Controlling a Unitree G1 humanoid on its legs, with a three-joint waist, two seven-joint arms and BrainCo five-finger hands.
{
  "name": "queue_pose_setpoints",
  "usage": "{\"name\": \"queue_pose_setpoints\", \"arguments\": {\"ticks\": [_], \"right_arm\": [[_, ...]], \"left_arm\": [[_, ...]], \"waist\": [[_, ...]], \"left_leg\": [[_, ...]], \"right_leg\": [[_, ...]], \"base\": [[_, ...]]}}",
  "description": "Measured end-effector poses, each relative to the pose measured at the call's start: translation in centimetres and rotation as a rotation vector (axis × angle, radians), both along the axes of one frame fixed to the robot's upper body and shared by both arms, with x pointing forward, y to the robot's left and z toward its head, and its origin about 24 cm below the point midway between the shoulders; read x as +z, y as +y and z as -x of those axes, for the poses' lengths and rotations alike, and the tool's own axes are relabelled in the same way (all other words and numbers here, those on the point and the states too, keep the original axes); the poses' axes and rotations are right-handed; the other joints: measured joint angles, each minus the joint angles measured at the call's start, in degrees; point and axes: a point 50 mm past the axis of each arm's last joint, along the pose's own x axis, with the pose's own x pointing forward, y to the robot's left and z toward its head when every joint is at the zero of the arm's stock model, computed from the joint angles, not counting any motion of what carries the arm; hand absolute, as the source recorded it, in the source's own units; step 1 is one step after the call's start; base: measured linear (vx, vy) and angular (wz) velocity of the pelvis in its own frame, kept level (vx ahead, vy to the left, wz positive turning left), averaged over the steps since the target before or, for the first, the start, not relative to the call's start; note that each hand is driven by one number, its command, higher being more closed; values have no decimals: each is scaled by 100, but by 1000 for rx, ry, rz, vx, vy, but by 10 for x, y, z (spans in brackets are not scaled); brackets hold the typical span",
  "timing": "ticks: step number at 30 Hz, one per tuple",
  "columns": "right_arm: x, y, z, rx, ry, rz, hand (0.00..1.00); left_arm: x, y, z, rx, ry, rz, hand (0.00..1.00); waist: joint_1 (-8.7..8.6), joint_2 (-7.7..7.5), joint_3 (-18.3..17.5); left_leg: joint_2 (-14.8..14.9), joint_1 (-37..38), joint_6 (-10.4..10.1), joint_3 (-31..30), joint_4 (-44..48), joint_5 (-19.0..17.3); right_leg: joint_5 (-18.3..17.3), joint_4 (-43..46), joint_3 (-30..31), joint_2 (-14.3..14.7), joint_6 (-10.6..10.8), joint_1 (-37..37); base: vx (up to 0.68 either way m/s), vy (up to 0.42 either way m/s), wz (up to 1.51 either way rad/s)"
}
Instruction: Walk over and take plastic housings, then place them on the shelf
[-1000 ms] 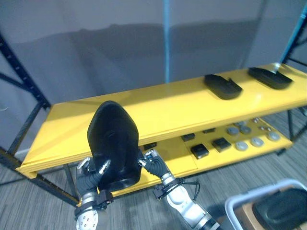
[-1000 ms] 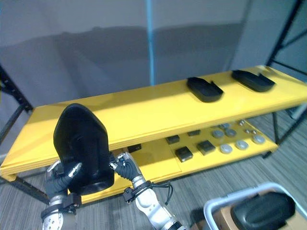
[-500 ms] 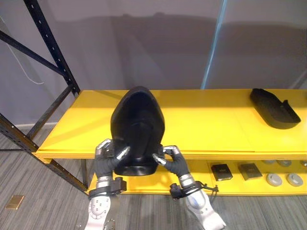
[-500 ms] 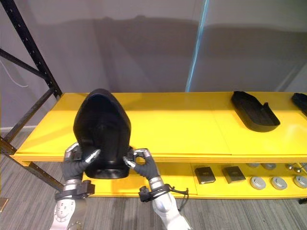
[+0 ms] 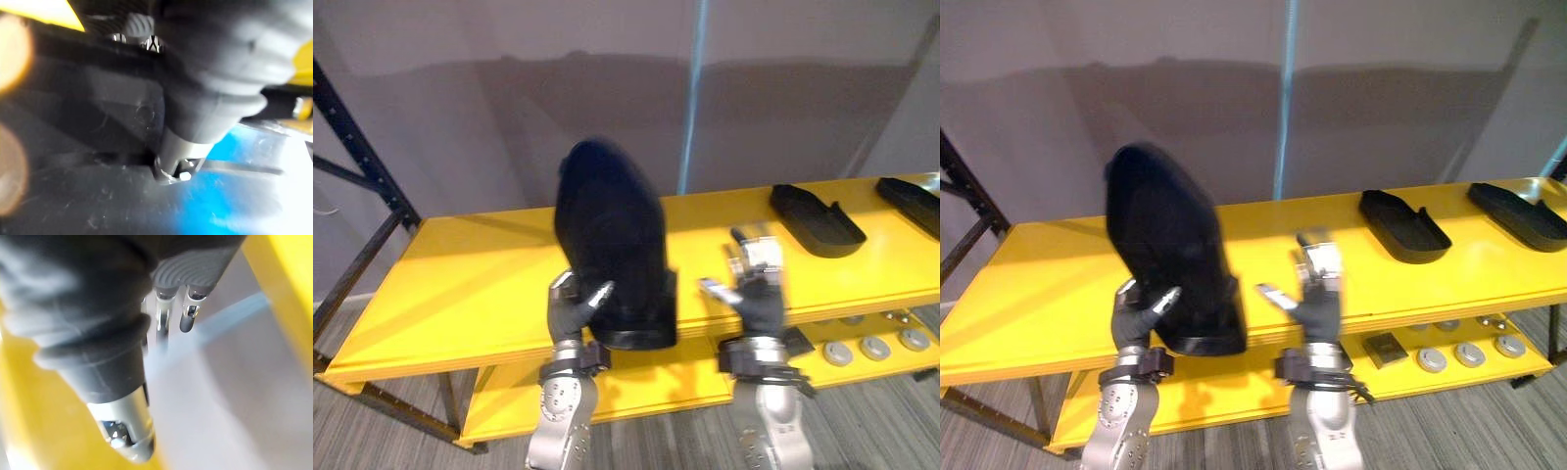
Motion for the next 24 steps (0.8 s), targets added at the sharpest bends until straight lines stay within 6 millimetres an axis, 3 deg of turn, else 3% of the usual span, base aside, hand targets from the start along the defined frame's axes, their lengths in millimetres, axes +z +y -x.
{"name": "queue_pose_setpoints", "arguments": {"ticks": [1, 3, 6, 8, 13, 15, 20, 24], "right_arm": [[-6, -18, 9, -75, 10, -15, 0], [-23, -29, 21, -126, 104, -1, 0], [-51, -34, 31, -143, 260, 9, 0], [-80, -43, 36, -170, 431, 42, 0], [-119, -52, 53, -205, 677, 132, 0], [-134, -55, 59, -193, 788, 208, 0], [-166, -44, 61, -61, 985, 396, 0], [-183, -35, 63, 19, 1059, 434, 0]], "left_arm": [[-7, 15, 1, 67, 40, -7, 100], [-11, 30, 1, 126, 67, -12, 100], [-9, 39, 0, 156, 62, -24, 100], [-3, 42, -11, 163, 45, -23, 100], [4, 59, -28, 201, 34, 36, 100], [10, 65, -40, 201, 22, 64, 100], [49, 84, -79, 162, -44, 110, 100], [73, 101, -97, 157, -57, 129, 100]], "waist": [[-69, -4, -12], [-122, -4, -12], [-261, 0, -16], [-352, 4, -18], [-603, 100, 36], [-702, 167, 113], [-714, 198, 541], [-721, 196, 806]], "left_leg": [[17, 33, -1, 89, -41, 0], [49, 64, -19, 252, -83, -14], [90, 10, -68, 495, -85, -55], [130, -96, -90, 751, -89, -82], [194, -265, -109, 1013, -87, -91], [208, -371, -119, 1025, -61, -81], [227, -580, -135, 1047, 45, -72], [228, -728, -136, 1054, 111, -69]], "right_leg": [[11, -2, 107, 26, 5, -19], [58, -24, 264, 76, -12, -67], [167, -111, 457, 137, -19, -171], [270, -161, 656, 196, -45, -328], [417, -253, 897, 285, -88, -559], [458, -254, 904, 298, -105, -673], [544, -267, 959, 309, -129, -856], [586, -267, 976, 304, -137, -987]], "base": [[-5, 16, -28], [-13, 12, -42], [-28, -1, -44], [-54, -10, -42], [-21, -28, -31], [10, -16, -2], [-7, -13, -3], [0, 0, 0]]}}
